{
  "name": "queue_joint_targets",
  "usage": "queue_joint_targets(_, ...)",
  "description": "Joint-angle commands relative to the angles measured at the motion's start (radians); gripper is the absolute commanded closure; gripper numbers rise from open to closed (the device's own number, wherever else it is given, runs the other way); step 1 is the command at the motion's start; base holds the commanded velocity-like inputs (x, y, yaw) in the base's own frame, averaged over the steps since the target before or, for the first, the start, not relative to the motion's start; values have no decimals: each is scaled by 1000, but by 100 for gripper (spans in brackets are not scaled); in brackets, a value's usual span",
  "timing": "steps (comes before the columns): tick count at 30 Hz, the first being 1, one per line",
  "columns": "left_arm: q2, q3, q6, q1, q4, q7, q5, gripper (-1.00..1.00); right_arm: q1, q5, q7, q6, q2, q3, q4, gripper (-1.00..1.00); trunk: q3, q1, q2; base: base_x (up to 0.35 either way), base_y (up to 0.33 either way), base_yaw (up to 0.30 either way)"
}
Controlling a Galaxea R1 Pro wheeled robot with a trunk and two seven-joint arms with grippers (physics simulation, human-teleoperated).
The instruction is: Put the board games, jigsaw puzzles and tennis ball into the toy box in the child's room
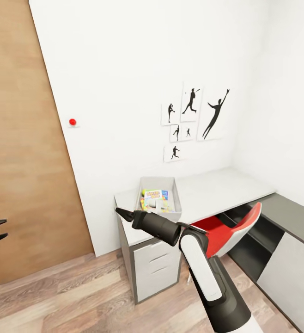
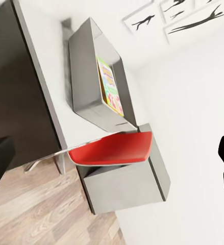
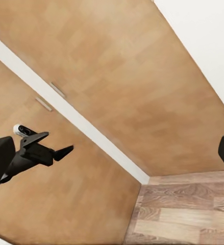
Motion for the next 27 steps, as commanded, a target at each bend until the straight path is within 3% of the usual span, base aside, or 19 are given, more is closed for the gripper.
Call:
queue_joint_targets(1, 0, -8, 11, -1, 1, -3, 8, -100, -1, 4, 5, 4, 0, -1, 0, -100, -2, 1, -2, -5, 0, 290)
queue_joint_targets(27, 1, -8, 11, -1, 1, -3, 8, -100, -1, 4, 5, 5, 0, -1, 0, -100, -2, 1, -2, -134, 0, 290)
